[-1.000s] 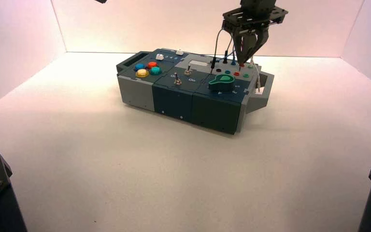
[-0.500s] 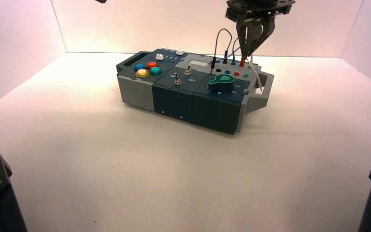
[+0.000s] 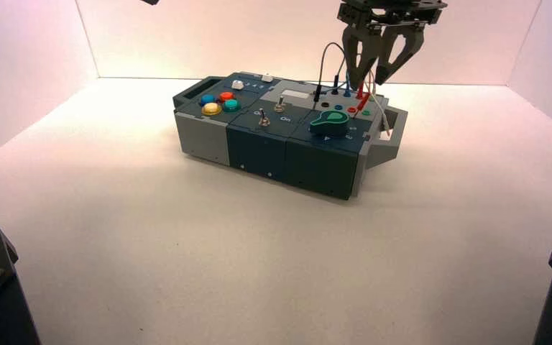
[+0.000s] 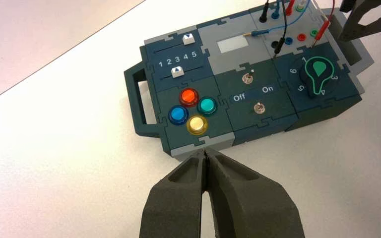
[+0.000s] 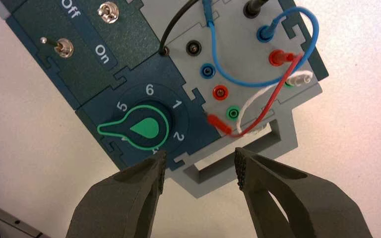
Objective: Pull the red wire.
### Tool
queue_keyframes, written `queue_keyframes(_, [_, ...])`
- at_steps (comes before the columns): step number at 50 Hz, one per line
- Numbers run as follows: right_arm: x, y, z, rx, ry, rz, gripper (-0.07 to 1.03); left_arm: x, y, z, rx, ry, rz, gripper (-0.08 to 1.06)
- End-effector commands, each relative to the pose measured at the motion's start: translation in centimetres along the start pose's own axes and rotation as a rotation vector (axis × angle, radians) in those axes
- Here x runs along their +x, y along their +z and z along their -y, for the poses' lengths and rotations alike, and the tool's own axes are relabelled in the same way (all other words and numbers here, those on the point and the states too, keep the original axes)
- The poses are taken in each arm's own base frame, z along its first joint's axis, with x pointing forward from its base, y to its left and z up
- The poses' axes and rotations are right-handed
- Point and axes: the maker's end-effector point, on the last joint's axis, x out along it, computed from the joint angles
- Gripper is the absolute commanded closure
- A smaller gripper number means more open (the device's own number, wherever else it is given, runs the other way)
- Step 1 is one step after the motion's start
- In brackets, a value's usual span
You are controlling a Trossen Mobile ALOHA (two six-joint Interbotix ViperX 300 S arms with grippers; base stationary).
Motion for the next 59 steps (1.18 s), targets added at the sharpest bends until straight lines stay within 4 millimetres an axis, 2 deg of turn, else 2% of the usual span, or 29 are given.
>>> queue_keyframes(1, [-2.0,0.7,-0.2,-0.006,-0.006,0.062,0.25,-0.6,1.4,-0.3,0.011,0.012,0.040,1.01])
queue_keyframes(18, [-3.4,0.2,0.2,-0.021,-0.034,0.112,0.29,0.4,1.3,-0.5,0.005,0.017,0.032,1.01])
queue_keyframes(31, [-4.0,0.9,0.6,-0.021,-0.067,0.266,0.31,0.9,0.7,-1.2,-0.006,0.071,0.090,1.01])
queue_keyframes(59, [-3.6,0.7,1.1,-0.021,-0.095,0.364,0.31,1.7,-0.3,-2.2,-0.006,0.118,0.102,1.01])
